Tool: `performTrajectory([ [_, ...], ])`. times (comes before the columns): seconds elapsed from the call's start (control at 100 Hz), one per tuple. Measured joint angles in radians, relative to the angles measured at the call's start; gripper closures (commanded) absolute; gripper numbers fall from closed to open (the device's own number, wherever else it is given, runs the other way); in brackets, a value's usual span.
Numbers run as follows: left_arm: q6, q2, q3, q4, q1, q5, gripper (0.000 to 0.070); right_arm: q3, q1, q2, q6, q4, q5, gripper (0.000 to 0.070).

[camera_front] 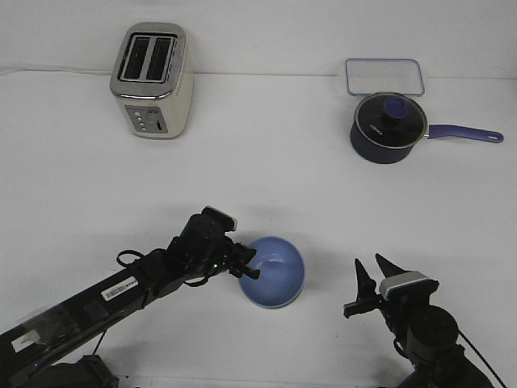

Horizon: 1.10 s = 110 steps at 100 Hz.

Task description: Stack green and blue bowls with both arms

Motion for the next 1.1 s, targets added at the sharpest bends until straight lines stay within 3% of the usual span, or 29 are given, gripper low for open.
performTrajectory([
  [0.11,-0.003,0.000,0.000,0.005,0.000,0.023,0.0353,0.000,0.000,0.000,0.000,0.000,0.000,0.0411],
  [0.16,-0.003,0.000,0.000,0.004,0.000,0.028,0.0278,0.000,0.000,0.000,0.000,0.000,0.000,0.0411],
  [0.32,-0.001,-0.005,0.001,0.000,0.012,0.025,0.0272,0.000,0.000,0.000,0.000,0.000,0.000,0.0411],
  [0.42,0.015,-0.040,0.007,-0.005,0.048,-0.041,0.0272,0.000,0.000,0.000,0.000,0.000,0.000,0.0411],
  [0.55,0.069,-0.154,0.018,-0.008,0.134,-0.191,0.0316,0.000,0.000,0.000,0.000,0.000,0.004,0.0411],
  [0.62,0.106,-0.224,0.022,-0.024,0.193,-0.254,0.0484,0.000,0.000,0.000,0.000,0.000,0.006,0.0413],
  [0.68,0.137,-0.280,0.023,-0.049,0.253,-0.286,0.0696,0.000,0.000,0.000,0.000,0.002,0.006,0.0450],
  [0.73,0.161,-0.325,0.023,-0.077,0.306,-0.293,0.0689,0.000,0.000,0.000,-0.002,0.008,0.006,0.0530],
  [0.8,0.196,-0.388,0.023,-0.119,0.376,-0.298,0.0688,0.000,0.000,-0.006,-0.006,0.012,0.006,0.0700],
  [0.93,0.264,-0.509,0.013,-0.196,0.476,-0.301,0.0688,-0.001,0.000,-0.058,-0.014,0.002,0.006,0.0700],
  [1.1,0.331,-0.749,-0.145,-0.101,0.554,-0.303,0.0688,-0.001,0.000,-0.191,-0.038,-0.011,0.029,0.0700],
])
